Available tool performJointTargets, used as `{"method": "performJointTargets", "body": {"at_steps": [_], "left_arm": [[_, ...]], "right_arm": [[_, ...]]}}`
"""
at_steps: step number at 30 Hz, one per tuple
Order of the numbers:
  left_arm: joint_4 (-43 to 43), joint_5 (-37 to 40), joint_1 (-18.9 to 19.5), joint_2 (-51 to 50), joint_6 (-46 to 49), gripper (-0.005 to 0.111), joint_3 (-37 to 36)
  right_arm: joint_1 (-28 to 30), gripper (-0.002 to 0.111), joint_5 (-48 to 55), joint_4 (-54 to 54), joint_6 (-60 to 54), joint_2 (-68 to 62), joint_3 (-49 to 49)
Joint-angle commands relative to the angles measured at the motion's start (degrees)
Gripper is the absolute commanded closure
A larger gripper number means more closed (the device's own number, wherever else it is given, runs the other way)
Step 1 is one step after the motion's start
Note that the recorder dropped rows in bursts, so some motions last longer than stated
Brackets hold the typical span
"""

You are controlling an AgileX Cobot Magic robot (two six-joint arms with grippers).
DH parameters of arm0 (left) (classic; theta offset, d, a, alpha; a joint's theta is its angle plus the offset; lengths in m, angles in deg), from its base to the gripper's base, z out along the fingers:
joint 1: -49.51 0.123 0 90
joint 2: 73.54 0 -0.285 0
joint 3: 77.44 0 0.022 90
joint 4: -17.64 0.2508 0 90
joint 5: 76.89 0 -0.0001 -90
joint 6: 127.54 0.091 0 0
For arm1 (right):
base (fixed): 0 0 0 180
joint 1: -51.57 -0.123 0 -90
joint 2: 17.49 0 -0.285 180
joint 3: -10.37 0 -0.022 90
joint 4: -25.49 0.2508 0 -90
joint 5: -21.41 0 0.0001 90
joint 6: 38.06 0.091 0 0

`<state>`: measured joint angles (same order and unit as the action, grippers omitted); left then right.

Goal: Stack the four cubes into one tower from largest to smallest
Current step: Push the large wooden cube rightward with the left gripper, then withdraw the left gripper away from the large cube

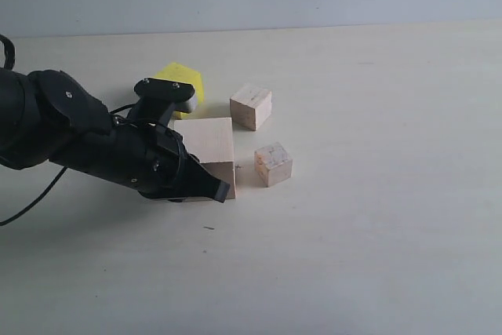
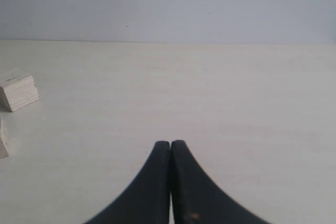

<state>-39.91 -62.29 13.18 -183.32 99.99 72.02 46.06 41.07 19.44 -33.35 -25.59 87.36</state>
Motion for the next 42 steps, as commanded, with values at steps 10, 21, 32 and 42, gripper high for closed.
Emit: {"method": "performJointTargets", "body": {"at_steps": [10,21,32,42], "left_arm": [[0.45,2.34,-0.34,4.47,-1.37,0.107,-0.35],[0.45,0.03,-0.34,22.18,-2.96,0.107,-13.96],[0.45,4.57,-0.34,54.08,-6.43,0.107,-26.68],[4.69,11.20,-0.34,69.87,-6.43,0.107,-27.35]], "right_arm": [[-0.01,0.108,-0.35,-0.24,-0.02,0.32,0.23],[-0.01,0.108,-0.35,-0.24,-0.02,0.32,0.23],[-0.01,0.108,-0.35,-0.24,-0.02,0.32,0.23],[-0.01,0.108,-0.35,-0.24,-0.02,0.32,0.23]]}}
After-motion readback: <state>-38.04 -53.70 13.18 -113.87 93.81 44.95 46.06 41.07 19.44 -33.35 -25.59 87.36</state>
